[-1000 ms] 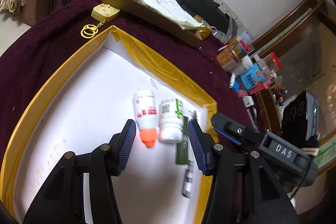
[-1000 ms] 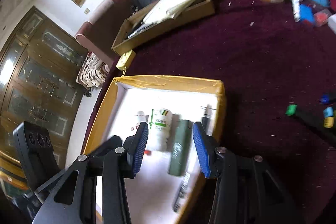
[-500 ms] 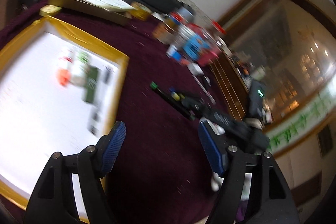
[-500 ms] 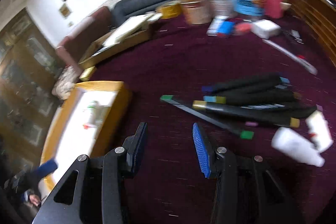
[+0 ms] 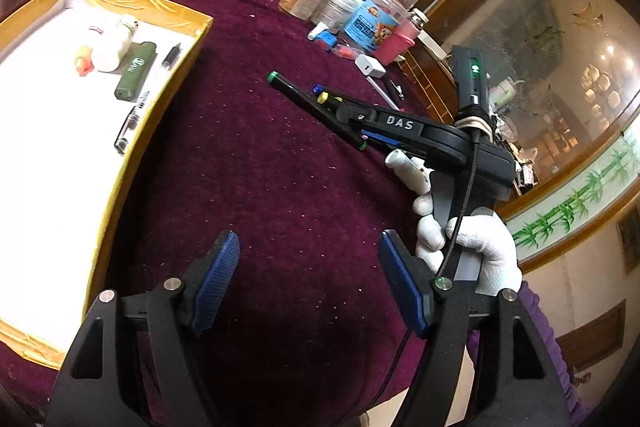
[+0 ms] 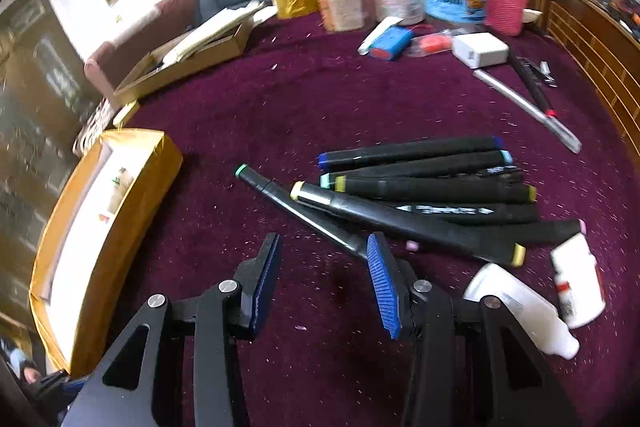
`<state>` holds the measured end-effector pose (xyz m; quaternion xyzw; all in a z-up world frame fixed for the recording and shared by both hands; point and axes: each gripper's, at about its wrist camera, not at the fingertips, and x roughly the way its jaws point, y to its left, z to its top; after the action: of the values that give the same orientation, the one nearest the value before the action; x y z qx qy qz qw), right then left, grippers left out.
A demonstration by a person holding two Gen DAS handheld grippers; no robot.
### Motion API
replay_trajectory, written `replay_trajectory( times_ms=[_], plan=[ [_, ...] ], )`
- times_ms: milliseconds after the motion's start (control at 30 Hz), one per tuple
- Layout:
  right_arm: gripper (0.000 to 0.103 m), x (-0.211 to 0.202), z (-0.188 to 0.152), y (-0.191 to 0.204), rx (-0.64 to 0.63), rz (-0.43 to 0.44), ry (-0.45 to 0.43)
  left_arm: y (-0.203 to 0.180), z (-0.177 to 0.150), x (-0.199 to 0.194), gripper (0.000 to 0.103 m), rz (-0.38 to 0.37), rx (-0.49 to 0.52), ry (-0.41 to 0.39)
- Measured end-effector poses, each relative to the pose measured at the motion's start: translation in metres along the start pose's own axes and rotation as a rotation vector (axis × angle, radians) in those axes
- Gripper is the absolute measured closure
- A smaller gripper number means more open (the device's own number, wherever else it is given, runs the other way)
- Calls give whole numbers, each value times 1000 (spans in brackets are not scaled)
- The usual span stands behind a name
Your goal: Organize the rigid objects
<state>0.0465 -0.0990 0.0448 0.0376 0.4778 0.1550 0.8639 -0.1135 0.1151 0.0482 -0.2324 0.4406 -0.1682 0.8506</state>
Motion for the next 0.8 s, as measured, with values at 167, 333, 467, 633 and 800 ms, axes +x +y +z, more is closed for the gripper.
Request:
replay_trajectory(
  times_ms=[167, 333, 467, 633, 800],
  plan=[
    [63, 14, 4, 10, -61, -58, 25, 3, -3, 4, 32, 3, -12, 10],
    [63, 30, 10, 23, -130, -110, 63, 3, -8, 8, 32, -3, -7, 32],
    [84, 38, 3, 34, -158, -131, 86, 5, -9, 9, 32, -6, -12, 39],
    [90, 28, -15, 41, -115, -30, 119, 10, -8, 10, 32, -7, -31, 41],
    [90, 12, -48, 50, -66, 191, 188, 10, -9, 13, 32, -13, -35, 51]
  ],
)
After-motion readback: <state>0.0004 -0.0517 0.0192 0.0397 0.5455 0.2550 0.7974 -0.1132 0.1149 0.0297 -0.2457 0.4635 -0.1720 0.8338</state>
